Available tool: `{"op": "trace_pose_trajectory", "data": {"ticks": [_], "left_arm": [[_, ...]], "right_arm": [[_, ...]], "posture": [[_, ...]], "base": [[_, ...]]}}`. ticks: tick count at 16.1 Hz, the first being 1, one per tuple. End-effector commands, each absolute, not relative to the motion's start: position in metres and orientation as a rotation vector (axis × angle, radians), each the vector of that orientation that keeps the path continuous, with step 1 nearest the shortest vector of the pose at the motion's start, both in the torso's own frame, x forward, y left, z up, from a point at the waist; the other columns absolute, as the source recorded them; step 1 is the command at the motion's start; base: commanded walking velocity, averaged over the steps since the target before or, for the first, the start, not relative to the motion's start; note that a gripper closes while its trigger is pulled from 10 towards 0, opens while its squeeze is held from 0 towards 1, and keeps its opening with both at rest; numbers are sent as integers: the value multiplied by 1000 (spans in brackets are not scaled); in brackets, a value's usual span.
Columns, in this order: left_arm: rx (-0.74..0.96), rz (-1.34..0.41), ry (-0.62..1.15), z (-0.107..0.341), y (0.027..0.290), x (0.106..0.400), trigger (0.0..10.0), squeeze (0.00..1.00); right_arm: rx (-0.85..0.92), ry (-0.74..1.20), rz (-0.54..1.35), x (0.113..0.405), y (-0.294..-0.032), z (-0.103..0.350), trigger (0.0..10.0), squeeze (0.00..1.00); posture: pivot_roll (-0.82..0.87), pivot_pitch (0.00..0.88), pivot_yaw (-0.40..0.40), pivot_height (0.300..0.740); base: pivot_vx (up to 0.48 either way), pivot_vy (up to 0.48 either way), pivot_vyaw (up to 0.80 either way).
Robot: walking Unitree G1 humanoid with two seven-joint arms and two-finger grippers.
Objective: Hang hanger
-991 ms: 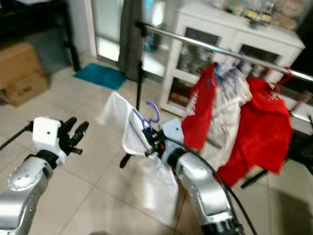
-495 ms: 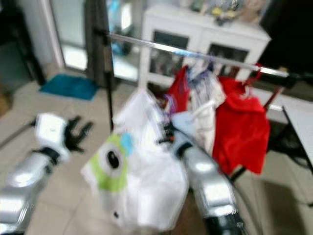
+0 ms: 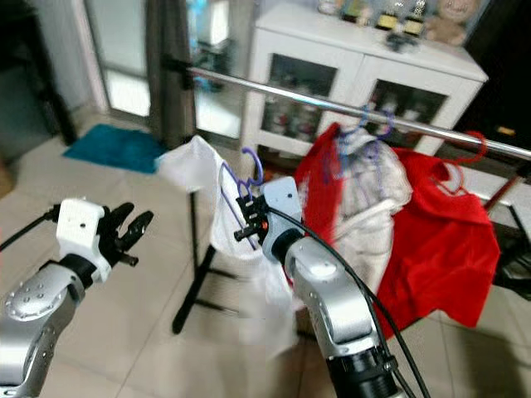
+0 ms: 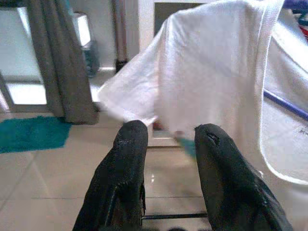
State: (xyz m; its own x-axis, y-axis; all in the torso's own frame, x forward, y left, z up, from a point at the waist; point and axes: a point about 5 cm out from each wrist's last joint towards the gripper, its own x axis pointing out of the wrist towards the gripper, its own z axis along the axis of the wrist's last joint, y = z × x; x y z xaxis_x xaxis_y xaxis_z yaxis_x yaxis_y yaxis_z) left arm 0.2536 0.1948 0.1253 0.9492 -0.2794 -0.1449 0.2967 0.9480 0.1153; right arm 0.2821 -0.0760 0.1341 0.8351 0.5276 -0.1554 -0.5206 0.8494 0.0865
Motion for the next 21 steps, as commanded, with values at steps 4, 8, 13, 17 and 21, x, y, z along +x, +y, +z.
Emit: {"op": "trace_pose_trajectory", "data": {"ticks": [4,8,13,17,21], "left_arm": [[132,-347,120,130,185,256,10000,0],[155,-368,130,130,184,256,10000,0],[186,-504,141,133,179,253,10000,0],[209,-615,105,144,175,255,10000,0],[225,-682,81,151,176,257,10000,0]], "right_arm": [[57,134,517,291,-76,149,10000,0],[18,190,475,302,-69,154,10000,0],[57,223,429,323,-64,164,10000,0],[68,243,299,354,-75,175,10000,0],[34,269,216,378,-78,180,10000,0]], "posture": [[-31,0,-76,740],[-27,5,-73,740],[-22,1,-70,740],[-25,0,-52,740],[-26,0,-25,740]], "base": [[413,0,0],[378,0,0],[0,0,0],[0,0,0],[0,0,0]]}}
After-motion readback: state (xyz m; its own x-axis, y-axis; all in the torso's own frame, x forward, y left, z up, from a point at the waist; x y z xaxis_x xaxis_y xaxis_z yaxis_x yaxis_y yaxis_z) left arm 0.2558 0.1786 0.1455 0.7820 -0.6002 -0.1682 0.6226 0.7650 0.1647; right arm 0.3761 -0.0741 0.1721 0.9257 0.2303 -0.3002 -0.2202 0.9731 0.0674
